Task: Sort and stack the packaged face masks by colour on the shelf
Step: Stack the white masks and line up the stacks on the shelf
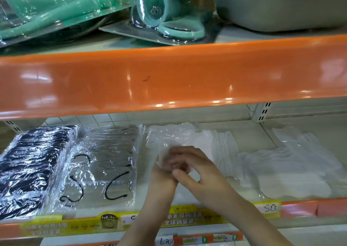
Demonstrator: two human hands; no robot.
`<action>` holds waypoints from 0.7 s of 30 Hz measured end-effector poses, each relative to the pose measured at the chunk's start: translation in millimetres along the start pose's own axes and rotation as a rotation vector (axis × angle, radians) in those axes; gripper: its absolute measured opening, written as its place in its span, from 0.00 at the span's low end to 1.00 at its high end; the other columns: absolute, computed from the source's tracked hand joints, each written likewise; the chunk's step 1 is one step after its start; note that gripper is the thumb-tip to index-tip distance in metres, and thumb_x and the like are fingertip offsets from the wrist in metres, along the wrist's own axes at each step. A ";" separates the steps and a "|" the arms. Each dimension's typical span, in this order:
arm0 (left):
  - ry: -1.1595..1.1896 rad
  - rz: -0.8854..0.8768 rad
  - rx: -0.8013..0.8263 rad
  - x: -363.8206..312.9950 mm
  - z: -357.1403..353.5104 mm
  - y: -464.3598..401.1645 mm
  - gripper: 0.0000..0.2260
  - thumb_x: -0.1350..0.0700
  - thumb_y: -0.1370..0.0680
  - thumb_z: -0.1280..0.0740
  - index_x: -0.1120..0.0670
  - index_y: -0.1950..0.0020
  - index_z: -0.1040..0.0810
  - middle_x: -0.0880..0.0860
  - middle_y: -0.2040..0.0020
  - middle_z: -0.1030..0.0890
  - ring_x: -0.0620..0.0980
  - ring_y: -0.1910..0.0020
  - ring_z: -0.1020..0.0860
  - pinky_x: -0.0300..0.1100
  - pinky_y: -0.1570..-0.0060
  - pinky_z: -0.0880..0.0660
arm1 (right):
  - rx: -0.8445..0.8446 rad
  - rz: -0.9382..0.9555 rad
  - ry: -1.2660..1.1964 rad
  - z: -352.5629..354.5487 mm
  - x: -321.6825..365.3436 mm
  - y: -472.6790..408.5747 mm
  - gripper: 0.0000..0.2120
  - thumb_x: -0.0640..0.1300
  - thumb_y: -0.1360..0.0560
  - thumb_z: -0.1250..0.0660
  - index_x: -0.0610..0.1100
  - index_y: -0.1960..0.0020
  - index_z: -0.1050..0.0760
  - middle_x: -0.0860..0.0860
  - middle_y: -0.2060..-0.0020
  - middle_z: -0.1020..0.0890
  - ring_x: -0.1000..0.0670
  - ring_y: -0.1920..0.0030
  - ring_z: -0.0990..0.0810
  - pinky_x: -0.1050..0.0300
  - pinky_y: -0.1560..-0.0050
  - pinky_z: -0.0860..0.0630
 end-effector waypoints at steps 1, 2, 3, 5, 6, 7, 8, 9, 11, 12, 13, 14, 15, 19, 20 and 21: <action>0.071 0.008 -0.005 1.5 4.0 -0.4 0.11 0.63 0.32 0.35 0.54 0.54 0.18 0.60 0.56 0.17 0.57 0.52 0.18 0.48 0.53 0.20 | 0.005 0.039 0.093 -1.6 -0.9 1.6 0.11 0.56 0.26 0.38 0.56 0.47 0.22 0.64 0.40 0.27 0.58 0.35 0.30 0.56 0.37 0.31; 0.131 0.014 -0.007 2.7 8.1 -0.5 0.11 0.63 0.33 0.36 0.53 0.57 0.17 0.57 0.58 0.17 0.55 0.54 0.18 0.48 0.54 0.20 | -0.010 0.092 0.183 -3.1 -2.1 2.9 0.12 0.55 0.25 0.38 0.54 0.46 0.23 0.63 0.40 0.27 0.59 0.35 0.31 0.56 0.37 0.31; 0.181 0.024 -0.016 3.1 12.0 -1.0 0.11 0.64 0.32 0.36 0.53 0.59 0.16 0.57 0.60 0.17 0.54 0.56 0.18 0.45 0.57 0.21 | -0.032 0.142 0.269 -4.2 -4.1 4.5 0.12 0.54 0.25 0.38 0.53 0.45 0.23 0.62 0.40 0.27 0.60 0.37 0.30 0.58 0.38 0.32; 0.263 0.057 -0.042 5.4 19.2 -2.0 0.11 0.69 0.27 0.36 0.57 0.57 0.17 0.61 0.58 0.18 0.56 0.57 0.19 0.43 0.60 0.21 | -0.080 0.199 0.413 -6.6 -13.0 7.6 0.13 0.54 0.25 0.38 0.51 0.44 0.24 0.59 0.41 0.27 0.57 0.39 0.29 0.62 0.39 0.35; 0.308 0.085 -0.058 8.8 22.9 -2.9 0.11 0.71 0.26 0.38 0.60 0.54 0.19 0.62 0.57 0.18 0.57 0.57 0.19 0.43 0.60 0.20 | -0.098 0.213 0.486 -7.1 -18.3 9.5 0.14 0.54 0.27 0.38 0.51 0.43 0.25 0.57 0.42 0.27 0.56 0.40 0.28 0.62 0.40 0.36; 0.352 0.115 -0.075 11.9 26.2 -4.4 0.11 0.72 0.25 0.39 0.62 0.51 0.20 0.62 0.56 0.18 0.57 0.56 0.19 0.43 0.60 0.20 | -0.111 0.225 0.557 -7.7 -23.5 11.6 0.16 0.54 0.28 0.37 0.50 0.42 0.26 0.56 0.42 0.26 0.54 0.41 0.28 0.61 0.40 0.36; 0.401 0.134 -0.084 14.1 29.3 -6.9 0.10 0.72 0.26 0.39 0.63 0.50 0.22 0.62 0.56 0.18 0.57 0.56 0.19 0.43 0.61 0.20 | -0.127 0.239 0.623 -8.1 -29.0 13.9 0.17 0.53 0.29 0.37 0.50 0.42 0.27 0.55 0.42 0.26 0.53 0.41 0.28 0.60 0.41 0.35; 0.457 0.148 -0.085 16.4 32.7 -9.9 0.10 0.72 0.28 0.38 0.63 0.50 0.23 0.62 0.57 0.19 0.56 0.57 0.20 0.43 0.62 0.20 | -0.148 0.245 0.673 -8.1 -34.9 15.8 0.17 0.51 0.29 0.37 0.49 0.41 0.28 0.54 0.42 0.26 0.52 0.41 0.28 0.59 0.42 0.35; 0.577 0.186 -0.072 17.8 37.0 -12.9 0.09 0.70 0.32 0.36 0.62 0.54 0.24 0.59 0.61 0.23 0.53 0.60 0.24 0.42 0.66 0.21 | -0.214 0.234 0.716 -4.7 -47.1 17.9 0.16 0.44 0.29 0.36 0.48 0.42 0.28 0.52 0.45 0.25 0.50 0.45 0.26 0.58 0.45 0.33; 0.608 0.200 -0.074 17.8 40.1 -13.6 0.08 0.69 0.34 0.36 0.60 0.57 0.25 0.57 0.63 0.25 0.52 0.61 0.25 0.41 0.67 0.21 | -0.251 0.215 0.722 -2.3 -53.0 17.6 0.16 0.40 0.31 0.35 0.48 0.44 0.27 0.52 0.48 0.24 0.50 0.49 0.25 0.58 0.48 0.33; 0.612 0.204 -0.076 17.9 44.1 -14.8 0.07 0.69 0.34 0.35 0.60 0.59 0.24 0.56 0.64 0.24 0.51 0.62 0.25 0.41 0.68 0.21 | -0.282 0.191 0.726 0.5 -58.6 16.6 0.14 0.38 0.32 0.35 0.48 0.47 0.25 0.52 0.51 0.23 0.50 0.52 0.24 0.58 0.51 0.33; 0.591 0.195 -0.070 15.9 47.2 -15.5 0.08 0.68 0.34 0.34 0.60 0.57 0.24 0.57 0.63 0.23 0.51 0.62 0.23 0.42 0.66 0.21 | -0.309 0.173 0.726 3.4 -63.0 15.6 0.11 0.38 0.31 0.36 0.47 0.50 0.24 0.53 0.55 0.22 0.50 0.56 0.23 0.58 0.54 0.33; 0.534 0.158 -0.080 16.5 53.8 -19.1 0.13 0.68 0.34 0.32 0.61 0.51 0.24 0.58 0.60 0.20 0.53 0.60 0.21 0.44 0.64 0.21 | -0.331 0.160 0.718 6.5 -66.2 14.1 0.08 0.39 0.30 0.38 0.47 0.53 0.23 0.53 0.57 0.22 0.50 0.58 0.23 0.58 0.56 0.33; -0.196 -0.039 -0.358 0.5 82.3 -36.4 0.24 0.57 0.37 0.30 0.52 0.41 0.24 0.60 0.41 0.23 0.59 0.43 0.24 0.45 0.48 0.30 | -0.367 0.158 0.707 16.4 -69.7 3.7 0.10 0.40 0.30 0.42 0.45 0.56 0.22 0.53 0.60 0.23 0.51 0.62 0.25 0.59 0.59 0.36; -0.445 -0.115 -0.457 -10.6 87.9 -38.5 0.24 0.62 0.33 0.30 0.54 0.37 0.26 0.60 0.37 0.25 0.59 0.38 0.27 0.43 0.42 0.34 | -0.373 0.164 0.705 18.8 -69.9 0.0 0.10 0.40 0.29 0.42 0.45 0.57 0.22 0.53 0.61 0.23 0.51 0.62 0.25 0.60 0.60 0.37; -0.680 -0.264 -0.503 -22.4 88.3 -39.7 0.23 0.65 0.30 0.31 0.57 0.34 0.27 0.60 0.36 0.26 0.59 0.35 0.31 0.45 0.38 0.37 | -0.380 0.166 0.701 21.3 -69.8 -4.5 0.10 0.41 0.27 0.42 0.45 0.57 0.22 0.53 0.61 0.22 0.51 0.62 0.25 0.61 0.60 0.38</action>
Point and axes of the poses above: each hand's wrist, its own y-axis away from the middle knuckle, its own z-axis out of the back of the hand, x = y × z, the point moved 5 cm from there along -y, towards the middle knuckle
